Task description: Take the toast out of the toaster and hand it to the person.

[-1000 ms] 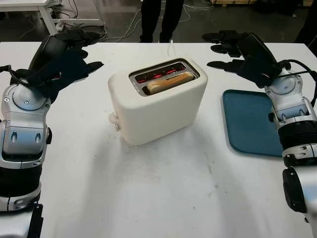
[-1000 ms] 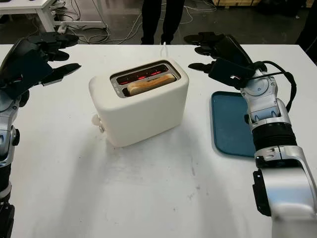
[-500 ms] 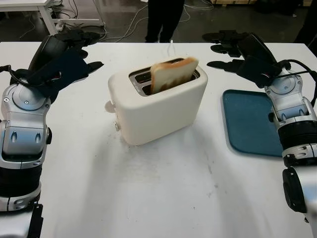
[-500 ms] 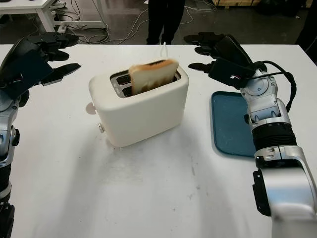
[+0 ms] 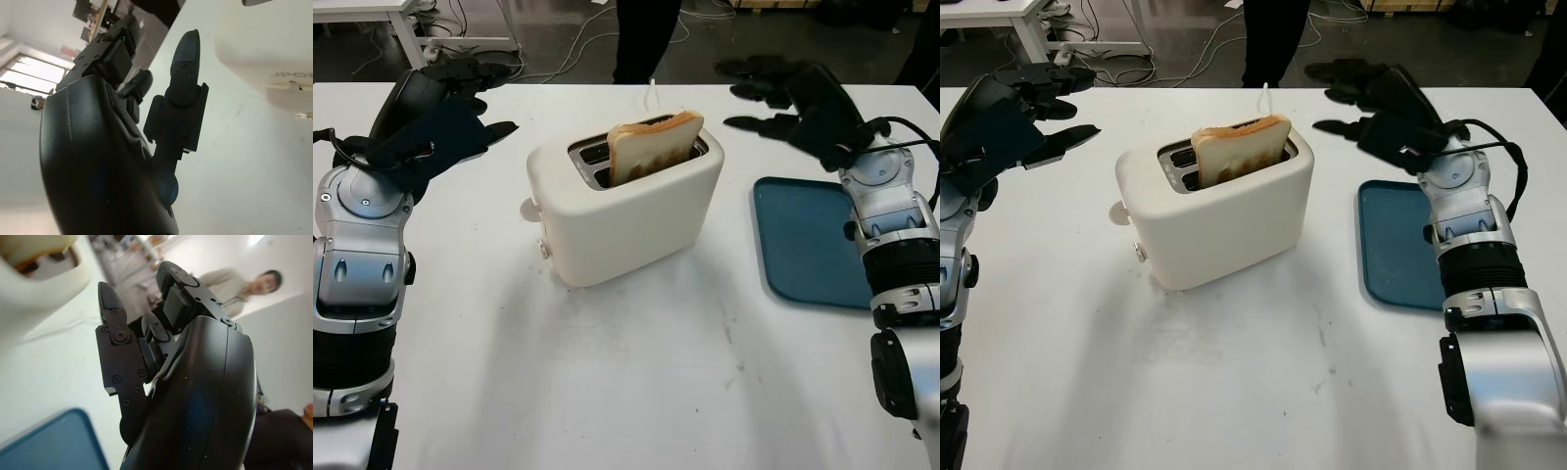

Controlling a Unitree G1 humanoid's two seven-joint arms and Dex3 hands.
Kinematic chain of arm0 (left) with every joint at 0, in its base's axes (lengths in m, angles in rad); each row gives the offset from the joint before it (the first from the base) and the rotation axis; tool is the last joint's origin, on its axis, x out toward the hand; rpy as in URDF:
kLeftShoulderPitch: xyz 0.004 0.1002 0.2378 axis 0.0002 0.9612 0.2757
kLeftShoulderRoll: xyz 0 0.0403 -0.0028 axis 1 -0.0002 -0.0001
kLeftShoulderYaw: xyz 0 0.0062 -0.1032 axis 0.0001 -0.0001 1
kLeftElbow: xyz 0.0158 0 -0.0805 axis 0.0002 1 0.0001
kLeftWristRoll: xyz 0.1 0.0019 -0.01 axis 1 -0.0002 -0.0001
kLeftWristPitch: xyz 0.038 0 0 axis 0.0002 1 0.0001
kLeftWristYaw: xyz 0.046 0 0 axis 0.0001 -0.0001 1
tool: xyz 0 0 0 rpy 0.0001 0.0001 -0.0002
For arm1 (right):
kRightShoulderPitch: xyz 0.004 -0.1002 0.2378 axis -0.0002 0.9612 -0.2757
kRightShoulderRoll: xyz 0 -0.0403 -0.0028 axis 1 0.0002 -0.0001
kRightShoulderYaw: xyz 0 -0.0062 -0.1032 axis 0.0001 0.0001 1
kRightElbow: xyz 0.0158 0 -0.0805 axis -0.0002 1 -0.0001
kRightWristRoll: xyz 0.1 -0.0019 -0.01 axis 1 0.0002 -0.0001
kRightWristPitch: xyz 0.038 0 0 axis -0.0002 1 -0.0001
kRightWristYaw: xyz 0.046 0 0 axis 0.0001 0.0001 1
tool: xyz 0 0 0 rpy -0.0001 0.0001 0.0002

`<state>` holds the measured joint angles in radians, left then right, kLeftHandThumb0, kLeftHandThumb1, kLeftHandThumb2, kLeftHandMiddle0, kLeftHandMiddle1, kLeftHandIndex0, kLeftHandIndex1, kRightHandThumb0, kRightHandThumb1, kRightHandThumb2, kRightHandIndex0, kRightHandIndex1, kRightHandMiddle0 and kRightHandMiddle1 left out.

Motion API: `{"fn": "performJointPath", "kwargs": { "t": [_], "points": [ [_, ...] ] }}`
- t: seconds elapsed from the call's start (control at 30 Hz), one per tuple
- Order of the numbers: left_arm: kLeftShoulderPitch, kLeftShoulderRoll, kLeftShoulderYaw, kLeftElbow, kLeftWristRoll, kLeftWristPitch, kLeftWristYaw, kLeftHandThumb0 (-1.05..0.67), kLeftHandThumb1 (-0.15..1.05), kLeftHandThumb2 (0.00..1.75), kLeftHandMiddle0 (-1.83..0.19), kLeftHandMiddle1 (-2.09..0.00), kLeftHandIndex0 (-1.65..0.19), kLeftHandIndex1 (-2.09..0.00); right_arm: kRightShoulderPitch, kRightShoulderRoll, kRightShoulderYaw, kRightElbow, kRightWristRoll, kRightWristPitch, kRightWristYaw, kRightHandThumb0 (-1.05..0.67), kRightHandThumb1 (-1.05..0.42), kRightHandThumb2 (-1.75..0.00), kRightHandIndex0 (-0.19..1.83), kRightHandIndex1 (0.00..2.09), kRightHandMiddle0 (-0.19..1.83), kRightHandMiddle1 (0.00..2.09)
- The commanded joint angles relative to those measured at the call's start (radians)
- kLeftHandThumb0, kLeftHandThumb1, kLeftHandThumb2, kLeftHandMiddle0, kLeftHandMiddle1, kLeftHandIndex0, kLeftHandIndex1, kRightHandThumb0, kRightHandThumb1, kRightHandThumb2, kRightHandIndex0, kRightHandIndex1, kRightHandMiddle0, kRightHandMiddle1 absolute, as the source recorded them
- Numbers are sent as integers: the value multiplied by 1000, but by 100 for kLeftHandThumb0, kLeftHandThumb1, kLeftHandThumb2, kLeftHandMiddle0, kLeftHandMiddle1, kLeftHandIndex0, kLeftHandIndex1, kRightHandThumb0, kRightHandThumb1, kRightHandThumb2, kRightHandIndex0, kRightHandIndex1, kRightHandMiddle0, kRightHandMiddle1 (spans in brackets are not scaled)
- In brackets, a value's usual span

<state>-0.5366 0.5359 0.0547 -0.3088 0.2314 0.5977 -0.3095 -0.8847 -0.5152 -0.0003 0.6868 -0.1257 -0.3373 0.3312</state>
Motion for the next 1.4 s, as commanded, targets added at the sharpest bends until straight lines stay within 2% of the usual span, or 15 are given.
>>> {"fn": "performJointPath", "kwargs": {
  "t": [0.0, 0.1, 0.2, 0.33, 0.47, 0.63, 0.67, 0.73, 0.83, 1.13, 1.37],
  "points": [
    [8, 2, 5, 5, -5, -17, 5, -39, 92, 15, -22, -79, -54, -5, -52, 7, -23, -4, 41, -33, 18, -40, -90, -1, 66, 3, 63, 2],
    [6, 3, 5, 4, -4, -11, 4, -39, 92, 15, -22, -80, -54, -5, -96, 13, -39, -26, 81, -33, 48, -51, -85, 0, 72, 5, 67, 4],
    [5, 3, 4, 2, -3, -2, 2, -40, 92, 15, -21, -80, -54, -5, -133, 20, -39, -26, 94, -84, 56, -60, -80, 0, 87, 13, 78, 9],
    [8, 11, 2, 1, 3, -8, 1, -39, 92, 16, -22, -79, -54, -5, -169, 20, -4, -45, 71, -119, 87, -67, -76, 0, 99, 21, 88, 11],
    [10, 14, 2, 1, 3, -12, 0, -40, 92, 16, -23, -79, -55, -5, -188, 31, 39, -46, 70, -121, 168, -67, -71, 0, 96, 20, 89, 10],
    [11, 9, 7, -15, 0, 22, 3, -38, 92, 16, -22, -77, -53, -4, -208, 41, 122, -40, -19, -162, 195, -74, -69, 0, 97, 26, 92, 9],
    [12, 14, 5, -14, 3, 18, 2, -39, 92, 16, -22, -77, -54, -4, -211, 44, 136, -36, -39, -172, 190, -75, -68, 0, 96, 31, 93, 9],
    [14, 17, 2, -16, 8, 18, 3, -40, 92, 17, -23, -76, -54, -4, -210, 52, 155, -30, -65, -186, 186, -77, -67, 0, 83, 57, 94, 7],
    [10, 7, 2, -22, 4, 48, 5, -38, 92, 16, -23, -75, -53, -4, -199, 56, 184, -44, -113, -189, 174, -76, -66, 0, 70, 71, 93, 5],
    [18, 14, 1, -18, 3, 20, 5, -37, 92, 17, -25, -74, -53, -4, -190, 60, 239, -50, -199, -163, 173, -62, -66, 0, 57, 73, 87, 2],
    [16, 17, -12, -26, 18, 38, 5, -38, 92, 17, -26, -73, -54, -4, -193, 65, 266, -1, -266, -210, 93, -64, -66, 0, 58, 76, 89, 2]
  ]
}}
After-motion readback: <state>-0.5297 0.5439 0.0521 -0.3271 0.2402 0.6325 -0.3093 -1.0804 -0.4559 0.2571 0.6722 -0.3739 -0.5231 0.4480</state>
